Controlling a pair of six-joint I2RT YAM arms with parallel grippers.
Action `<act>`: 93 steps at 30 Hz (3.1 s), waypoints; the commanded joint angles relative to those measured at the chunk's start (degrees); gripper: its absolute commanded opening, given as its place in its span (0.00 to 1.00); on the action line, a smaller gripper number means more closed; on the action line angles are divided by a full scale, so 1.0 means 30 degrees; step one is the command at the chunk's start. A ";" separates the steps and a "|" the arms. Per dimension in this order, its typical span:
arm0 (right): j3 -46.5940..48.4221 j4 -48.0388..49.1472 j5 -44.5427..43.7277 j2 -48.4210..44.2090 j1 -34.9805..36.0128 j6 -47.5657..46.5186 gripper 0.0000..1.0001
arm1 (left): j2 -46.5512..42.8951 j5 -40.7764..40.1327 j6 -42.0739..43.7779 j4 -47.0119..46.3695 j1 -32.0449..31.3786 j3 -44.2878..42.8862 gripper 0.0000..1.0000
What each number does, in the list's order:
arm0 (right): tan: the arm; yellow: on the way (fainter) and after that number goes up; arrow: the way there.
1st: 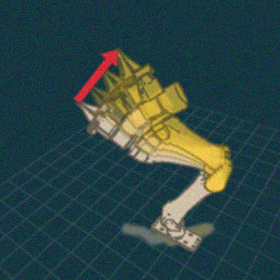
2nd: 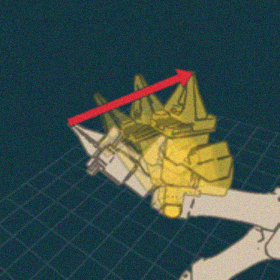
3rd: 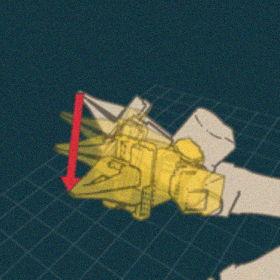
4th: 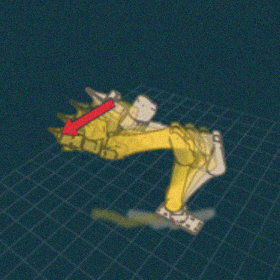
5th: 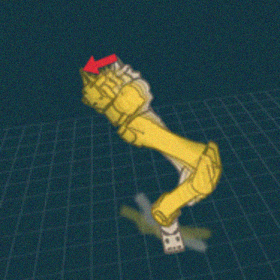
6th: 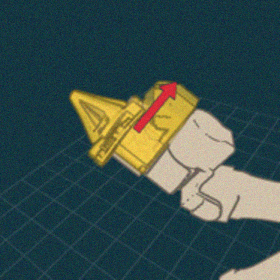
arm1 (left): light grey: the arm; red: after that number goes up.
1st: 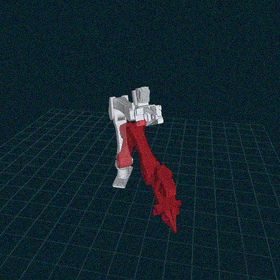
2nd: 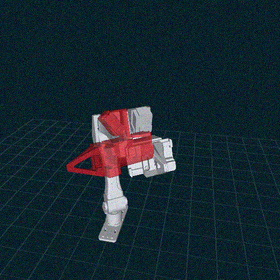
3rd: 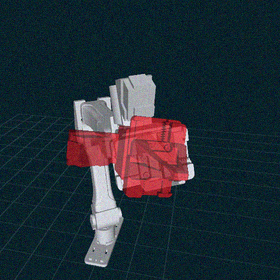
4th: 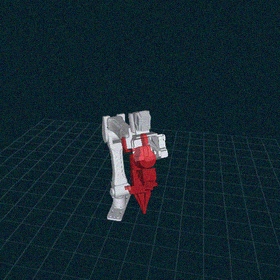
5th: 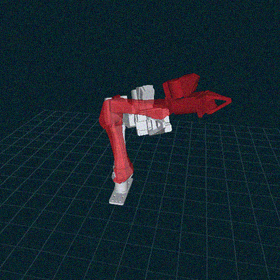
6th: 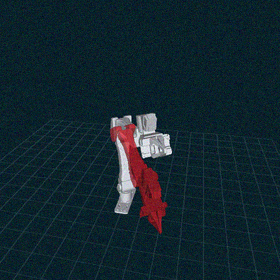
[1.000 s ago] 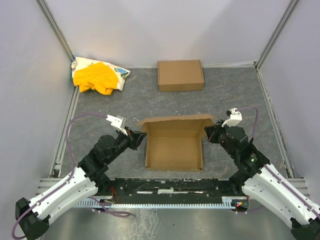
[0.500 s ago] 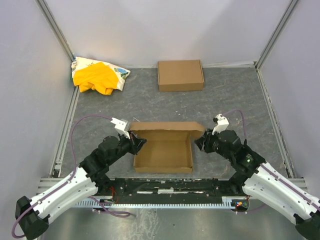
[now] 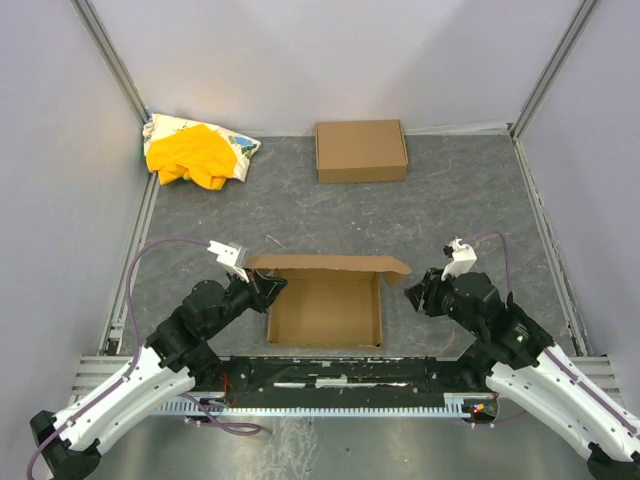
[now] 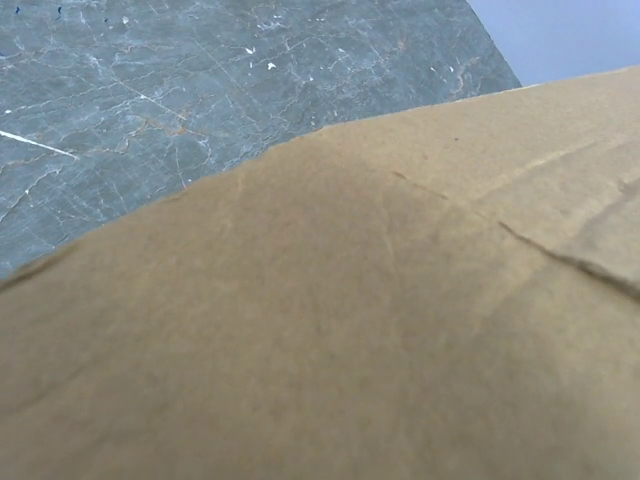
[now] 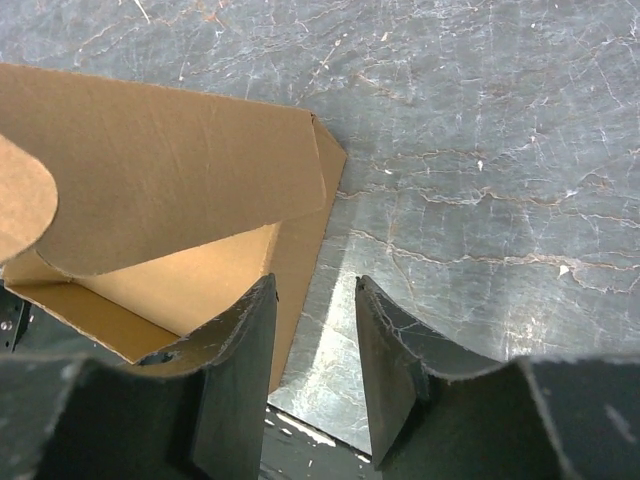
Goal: Fold the paper box
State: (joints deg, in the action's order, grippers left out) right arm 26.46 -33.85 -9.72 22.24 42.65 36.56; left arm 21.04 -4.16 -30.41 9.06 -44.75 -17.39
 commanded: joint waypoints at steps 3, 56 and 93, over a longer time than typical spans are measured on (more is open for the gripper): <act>0.1665 -0.0034 0.0117 0.0887 0.0055 -0.0628 0.46 | -0.0948 0.0116 -0.0982 0.0979 -0.0050 -0.1010 0.13; 0.2972 0.2071 0.1805 0.5821 0.0079 -0.2804 0.58 | -0.0896 0.0303 -0.0380 0.4795 -0.0052 -0.7264 0.17; 0.2749 0.6591 0.1553 0.7581 0.0080 -0.2420 0.31 | 0.4918 -0.3132 0.7705 0.0922 -0.0031 -1.1396 0.35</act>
State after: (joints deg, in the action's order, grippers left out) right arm 30.48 -15.22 -6.00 43.79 42.65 28.08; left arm 30.30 -11.94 -14.50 18.11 -44.75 -48.03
